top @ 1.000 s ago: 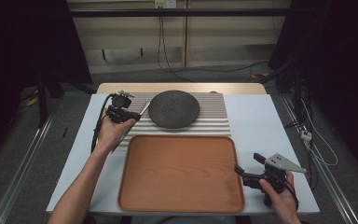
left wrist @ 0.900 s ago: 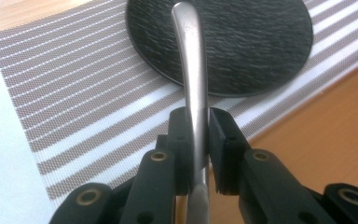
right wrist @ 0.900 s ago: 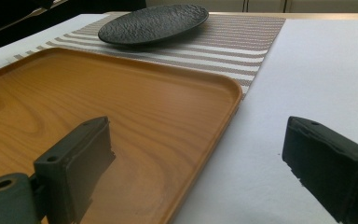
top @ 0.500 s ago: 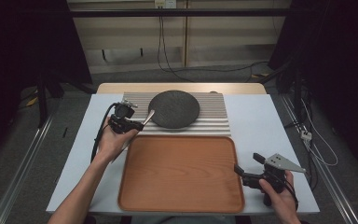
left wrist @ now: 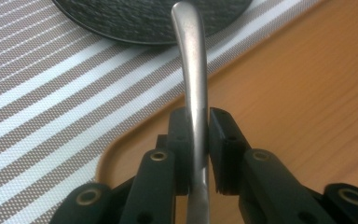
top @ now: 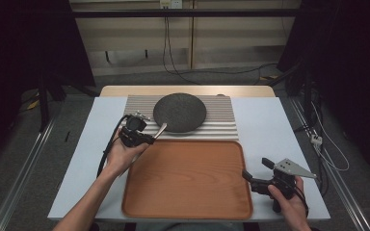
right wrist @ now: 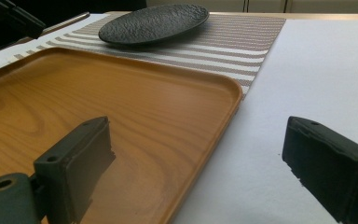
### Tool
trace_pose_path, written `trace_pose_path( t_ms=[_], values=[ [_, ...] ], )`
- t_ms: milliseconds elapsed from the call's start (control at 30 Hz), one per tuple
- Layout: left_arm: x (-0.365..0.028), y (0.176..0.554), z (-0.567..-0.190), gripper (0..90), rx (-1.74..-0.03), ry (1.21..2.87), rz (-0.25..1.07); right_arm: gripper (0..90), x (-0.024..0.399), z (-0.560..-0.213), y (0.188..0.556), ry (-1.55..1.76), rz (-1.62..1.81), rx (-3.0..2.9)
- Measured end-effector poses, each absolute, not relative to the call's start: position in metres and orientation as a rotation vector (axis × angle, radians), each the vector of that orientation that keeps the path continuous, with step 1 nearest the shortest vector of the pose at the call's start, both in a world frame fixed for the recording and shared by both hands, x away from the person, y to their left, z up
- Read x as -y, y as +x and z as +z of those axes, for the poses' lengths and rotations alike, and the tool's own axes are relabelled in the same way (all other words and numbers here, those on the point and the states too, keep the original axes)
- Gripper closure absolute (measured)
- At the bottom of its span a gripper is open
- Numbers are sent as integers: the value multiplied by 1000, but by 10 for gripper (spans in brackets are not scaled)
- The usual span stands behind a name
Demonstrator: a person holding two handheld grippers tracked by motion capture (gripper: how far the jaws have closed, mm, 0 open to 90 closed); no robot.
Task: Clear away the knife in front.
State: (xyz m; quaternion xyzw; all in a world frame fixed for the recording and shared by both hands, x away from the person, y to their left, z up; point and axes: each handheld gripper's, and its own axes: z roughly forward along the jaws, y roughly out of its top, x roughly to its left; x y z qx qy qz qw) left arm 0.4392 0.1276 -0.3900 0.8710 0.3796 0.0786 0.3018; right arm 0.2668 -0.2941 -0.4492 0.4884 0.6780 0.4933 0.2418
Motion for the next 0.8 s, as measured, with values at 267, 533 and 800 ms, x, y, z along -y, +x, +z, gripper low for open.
trace_pose_path(
  t_ms=[267,533,800],
  values=[
    [-122,427,-392,797,-972,2354,211,82,293,-449,266,1334,1347,-1853],
    [-117,416,-403,797,-981,2394,195,82,294,-449,266,1338,1346,-1853],
    [-110,407,-413,798,-984,2421,150,82,293,-449,266,1333,1345,-1859]
  ],
)
